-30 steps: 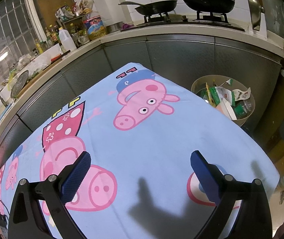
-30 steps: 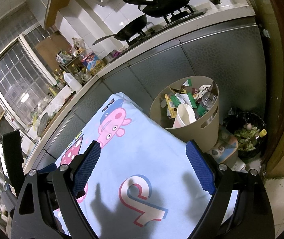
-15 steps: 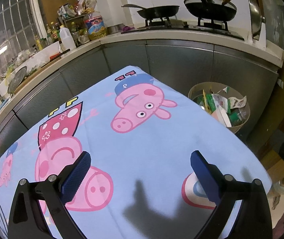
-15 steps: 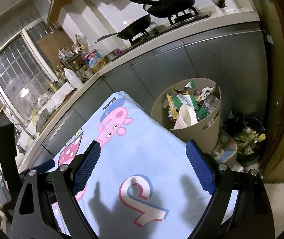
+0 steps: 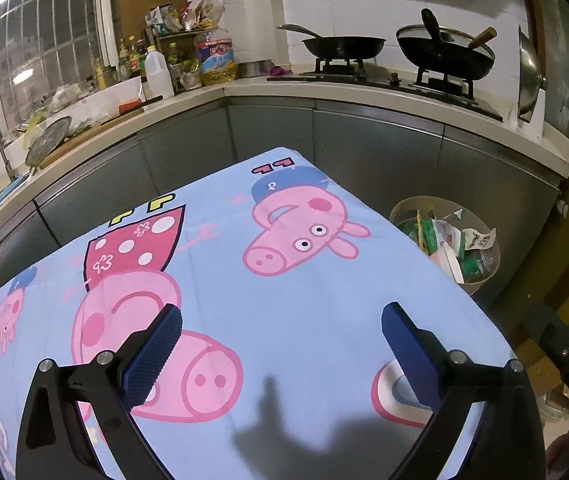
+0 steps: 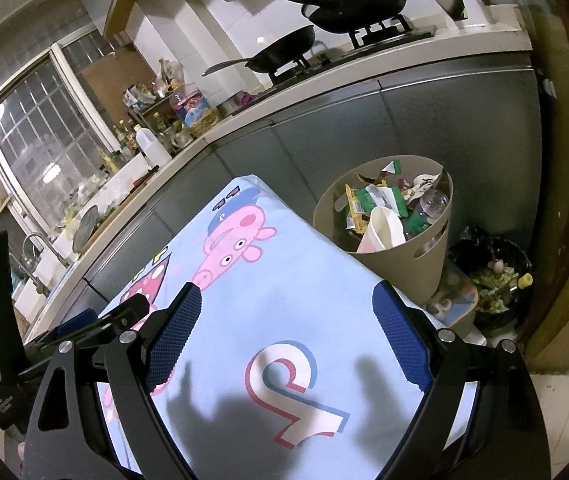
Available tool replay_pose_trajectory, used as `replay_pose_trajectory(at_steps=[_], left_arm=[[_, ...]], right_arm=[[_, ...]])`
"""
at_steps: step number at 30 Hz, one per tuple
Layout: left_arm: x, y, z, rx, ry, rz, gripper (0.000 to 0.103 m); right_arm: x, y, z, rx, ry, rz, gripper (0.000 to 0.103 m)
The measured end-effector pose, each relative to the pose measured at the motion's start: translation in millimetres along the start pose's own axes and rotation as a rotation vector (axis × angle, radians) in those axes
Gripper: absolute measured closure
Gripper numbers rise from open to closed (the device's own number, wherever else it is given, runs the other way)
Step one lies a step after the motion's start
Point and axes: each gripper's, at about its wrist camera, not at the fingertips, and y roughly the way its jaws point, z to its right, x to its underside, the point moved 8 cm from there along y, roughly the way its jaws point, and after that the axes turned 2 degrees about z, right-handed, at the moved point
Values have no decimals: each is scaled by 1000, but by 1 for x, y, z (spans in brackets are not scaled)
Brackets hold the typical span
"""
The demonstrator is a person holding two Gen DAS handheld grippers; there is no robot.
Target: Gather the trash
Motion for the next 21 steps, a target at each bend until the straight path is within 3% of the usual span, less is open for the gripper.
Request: replay_pose_trajectory(at_steps=[21], left_arm=[[5, -15, -10, 1, -36, 22, 3]], right_arm=[[-1, -4, -10, -20, -35, -13, 17]])
